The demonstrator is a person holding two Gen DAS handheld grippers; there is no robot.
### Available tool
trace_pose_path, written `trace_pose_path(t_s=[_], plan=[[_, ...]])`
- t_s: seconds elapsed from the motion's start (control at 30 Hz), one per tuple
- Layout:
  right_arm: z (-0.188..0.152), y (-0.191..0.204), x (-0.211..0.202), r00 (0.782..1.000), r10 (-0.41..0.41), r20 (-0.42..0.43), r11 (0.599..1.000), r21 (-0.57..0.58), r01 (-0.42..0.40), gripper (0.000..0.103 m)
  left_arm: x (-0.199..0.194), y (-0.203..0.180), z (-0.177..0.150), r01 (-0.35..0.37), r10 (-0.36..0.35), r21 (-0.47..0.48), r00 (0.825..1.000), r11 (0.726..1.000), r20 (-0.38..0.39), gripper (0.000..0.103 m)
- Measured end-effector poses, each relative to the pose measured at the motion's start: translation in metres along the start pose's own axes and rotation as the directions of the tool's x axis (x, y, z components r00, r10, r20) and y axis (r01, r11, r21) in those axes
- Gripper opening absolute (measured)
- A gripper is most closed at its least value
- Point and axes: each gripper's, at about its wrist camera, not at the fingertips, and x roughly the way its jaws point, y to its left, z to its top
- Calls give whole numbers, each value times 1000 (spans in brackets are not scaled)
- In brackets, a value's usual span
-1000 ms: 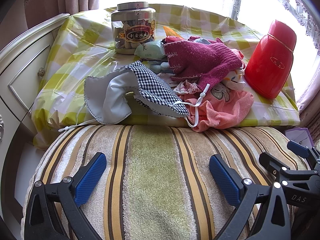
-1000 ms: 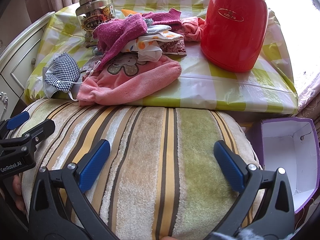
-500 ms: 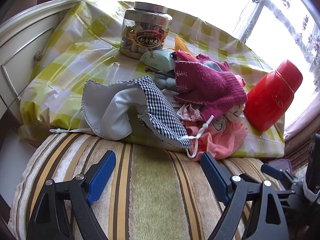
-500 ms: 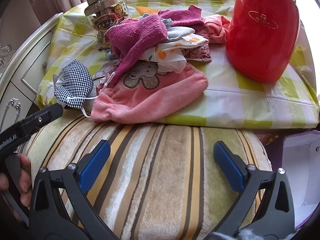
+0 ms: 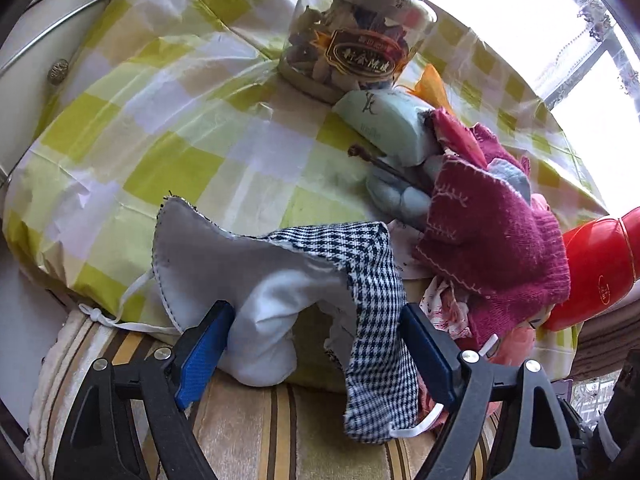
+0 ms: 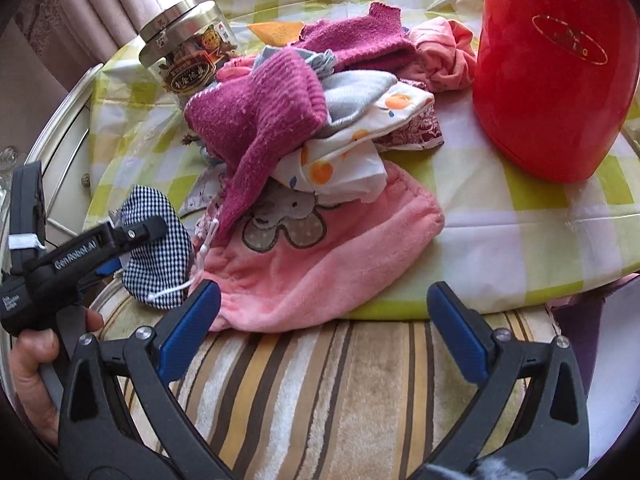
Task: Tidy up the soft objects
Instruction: 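Grasp the magenta knit glove with the right tool while the left tool grasps the houndstooth mask, then release the glove into the white box with the right tool while the left tool drops the mask there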
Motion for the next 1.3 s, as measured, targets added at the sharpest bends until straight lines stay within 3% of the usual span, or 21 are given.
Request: trace_pose_path(t_s=[0.03, 0.13, 0.33, 0.43, 0.6, 0.67, 0.73, 0.77, 0.87, 1.03, 1.3], plan=[[3, 2, -6, 999, -13, 32, 1000, -17, 13, 103, 2, -1, -1, -2, 2, 10, 1000, 1000, -2, 68], [16, 9, -18, 991, -68, 116, 993, -87, 78, 103, 3, -6, -6, 7, -8, 49, 1000, 999, 9, 53], [41, 31, -27, 961, -110, 255, 957, -233, 171, 103, 0, -14, -14, 40, -44, 104, 999, 994, 30, 35], [49, 43, -22, 943, -137, 303, 915, -325, 238, 103, -1, -13, -14, 59, -63, 104, 997, 993, 35, 34], [52, 57, 0, 929, -194, 314, 850, -419, 319, 100, -2, -11, -14, 69, -73, 99, 996, 993, 41, 34], [50, 61, 9, 926, -209, 313, 826, -450, 339, 87, -1, -11, -13, 69, -74, 99, 996, 993, 42, 34], [49, 62, 20, 932, -221, 287, 815, -471, 338, 60, -2, -11, -14, 69, -74, 101, 996, 992, 44, 34], [48, 62, 25, 937, -219, 271, 813, -480, 329, 53, -2, -12, -15, 69, -74, 102, 996, 992, 46, 34], [43, 63, 26, 931, -215, 294, 803, -490, 341, 45, -3, -12, -15, 69, -75, 103, 996, 992, 51, 34], [34, 63, 8, 920, -158, 358, 818, -475, 325, 33, -9, -12, -17, 57, -67, 107, 994, 993, 88, 32], [21, 50, -38, 903, -84, 421, 878, -397, 267, 30, -37, -20, -25, 28, -58, 140, 975, 990, 213, 27]])
